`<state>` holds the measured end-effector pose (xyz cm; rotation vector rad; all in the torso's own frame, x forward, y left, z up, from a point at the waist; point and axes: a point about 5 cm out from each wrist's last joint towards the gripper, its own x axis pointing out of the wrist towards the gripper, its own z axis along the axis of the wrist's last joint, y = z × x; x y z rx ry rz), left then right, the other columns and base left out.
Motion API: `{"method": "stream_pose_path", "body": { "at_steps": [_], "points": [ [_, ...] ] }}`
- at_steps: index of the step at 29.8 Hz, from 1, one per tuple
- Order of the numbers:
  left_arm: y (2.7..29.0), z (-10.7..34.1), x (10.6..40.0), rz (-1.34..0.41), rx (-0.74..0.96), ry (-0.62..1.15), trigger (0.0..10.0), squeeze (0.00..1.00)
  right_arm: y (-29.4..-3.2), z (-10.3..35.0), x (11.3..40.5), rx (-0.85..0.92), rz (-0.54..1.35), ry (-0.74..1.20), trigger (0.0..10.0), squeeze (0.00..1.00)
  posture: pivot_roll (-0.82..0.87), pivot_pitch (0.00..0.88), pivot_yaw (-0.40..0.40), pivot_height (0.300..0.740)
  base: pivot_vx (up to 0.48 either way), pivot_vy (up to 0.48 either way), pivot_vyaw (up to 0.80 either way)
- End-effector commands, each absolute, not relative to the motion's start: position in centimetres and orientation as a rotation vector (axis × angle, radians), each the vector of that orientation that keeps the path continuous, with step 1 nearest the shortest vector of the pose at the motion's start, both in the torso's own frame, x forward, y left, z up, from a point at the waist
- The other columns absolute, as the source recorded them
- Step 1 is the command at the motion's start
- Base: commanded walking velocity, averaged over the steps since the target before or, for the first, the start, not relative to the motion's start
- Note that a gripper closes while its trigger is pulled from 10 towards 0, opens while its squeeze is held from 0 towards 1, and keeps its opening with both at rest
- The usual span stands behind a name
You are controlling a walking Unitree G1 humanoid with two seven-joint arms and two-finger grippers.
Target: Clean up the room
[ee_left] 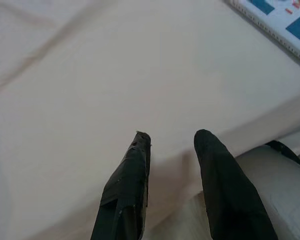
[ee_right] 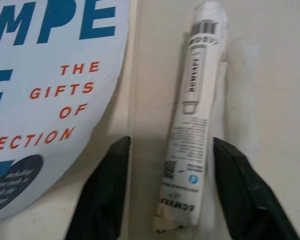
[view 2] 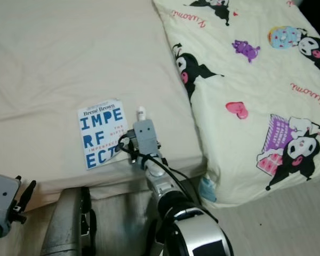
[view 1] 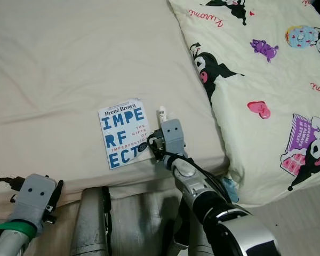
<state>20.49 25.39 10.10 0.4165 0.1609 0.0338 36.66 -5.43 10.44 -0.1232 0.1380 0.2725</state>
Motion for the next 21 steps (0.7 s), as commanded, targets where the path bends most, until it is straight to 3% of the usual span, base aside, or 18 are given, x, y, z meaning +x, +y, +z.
{"method": "stream_pose_path", "body": {
  "at_steps": [1,15,21],
  "points": [
    [25.4,9.3,20.1,0.021,0.41,0.207,10.0,0.0,-5.5,9.5,36.3,-0.11,0.267,0.187,0.0,0.0,0.29,0.331,-0.028,0.586,0.0,0.0,0.0],
    [25.2,8.8,21.2,0.028,0.396,0.203,10.0,0.0,-6.2,9.8,36.6,-0.059,0.238,0.191,0.0,0.0,0.26,0.279,-0.042,0.586,0.0,0.0,0.0],
    [23.9,7.9,23.0,0.028,0.367,0.186,10.0,0.0,-7.6,9.9,36.9,0.005,0.187,0.177,0.0,0.0,0.2,0.193,-0.05,0.586,0.0,0.0,0.0]
  ]
}}
